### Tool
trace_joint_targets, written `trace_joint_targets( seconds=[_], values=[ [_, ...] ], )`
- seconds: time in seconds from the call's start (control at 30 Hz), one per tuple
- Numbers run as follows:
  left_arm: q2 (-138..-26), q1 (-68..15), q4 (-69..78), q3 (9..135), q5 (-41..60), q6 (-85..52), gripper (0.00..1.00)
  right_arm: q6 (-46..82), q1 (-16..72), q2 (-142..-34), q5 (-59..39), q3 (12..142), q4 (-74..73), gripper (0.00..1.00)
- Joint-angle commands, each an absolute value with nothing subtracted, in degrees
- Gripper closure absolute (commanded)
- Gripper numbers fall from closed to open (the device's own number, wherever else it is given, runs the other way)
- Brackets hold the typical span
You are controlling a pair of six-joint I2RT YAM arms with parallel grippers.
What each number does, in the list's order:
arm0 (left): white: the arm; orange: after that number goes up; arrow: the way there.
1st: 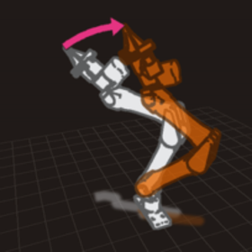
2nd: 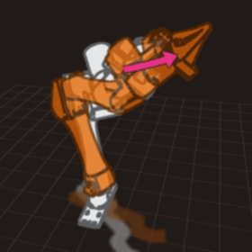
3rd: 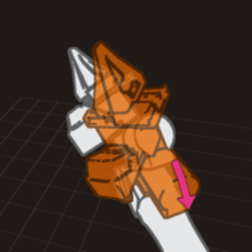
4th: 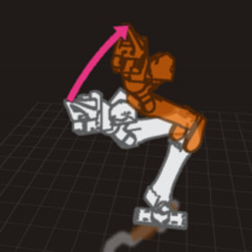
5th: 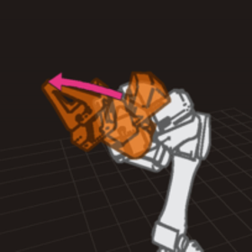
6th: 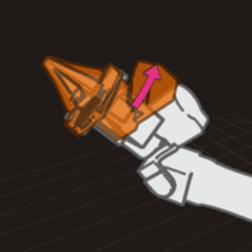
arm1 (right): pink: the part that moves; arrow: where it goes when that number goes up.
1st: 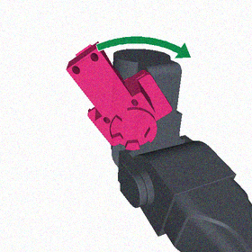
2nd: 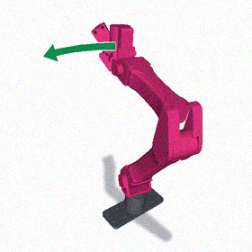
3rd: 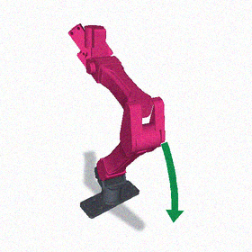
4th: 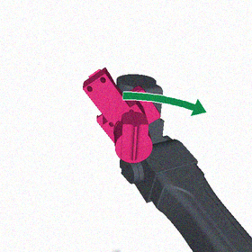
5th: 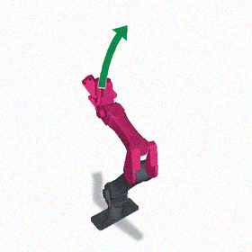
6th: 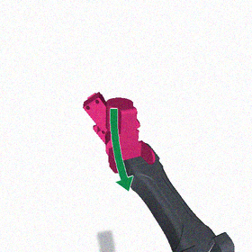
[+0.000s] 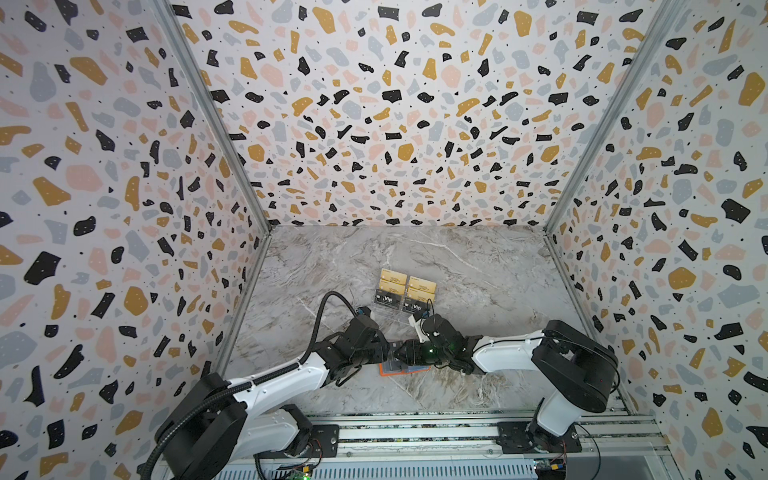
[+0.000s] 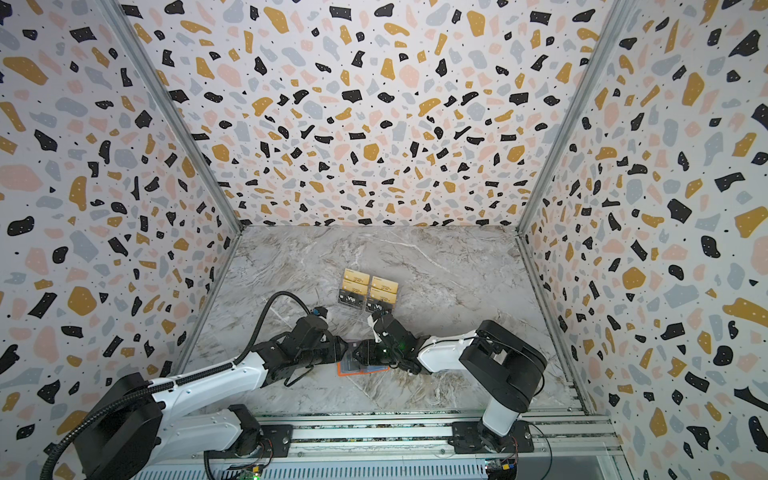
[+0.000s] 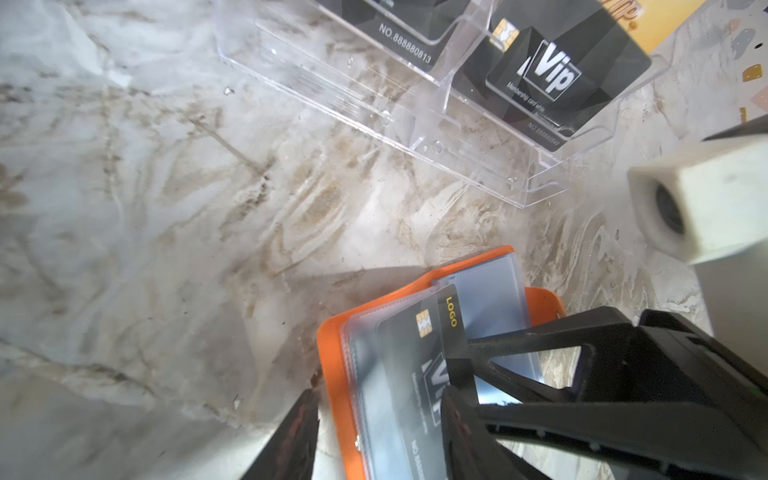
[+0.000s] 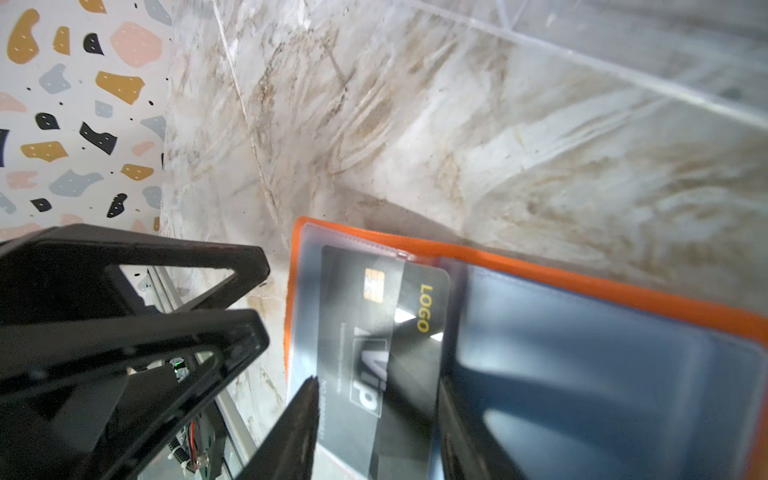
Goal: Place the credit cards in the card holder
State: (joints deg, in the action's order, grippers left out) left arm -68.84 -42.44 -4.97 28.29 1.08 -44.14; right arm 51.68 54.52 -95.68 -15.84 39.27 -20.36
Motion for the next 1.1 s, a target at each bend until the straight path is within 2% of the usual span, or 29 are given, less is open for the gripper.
trace_joint_targets(
  seconds=[0.0, 0.37, 1.07],
  values=[
    [-69.7, -42.2, -3.7, 27.1, 2.2, -44.3, 0.5, 49.2, 54.8, -95.5, -14.7, 41.1, -15.6, 0.52],
    [-72.9, -42.1, -1.1, 27.1, 4.5, -44.1, 0.51, 48.8, 55.8, -97.6, -17.1, 43.0, -17.5, 0.53],
    [-71.6, -42.1, 4.2, 23.0, 4.9, -49.0, 0.52, 59.2, 56.3, -100.0, -24.3, 39.5, -33.7, 0.53]
  ],
)
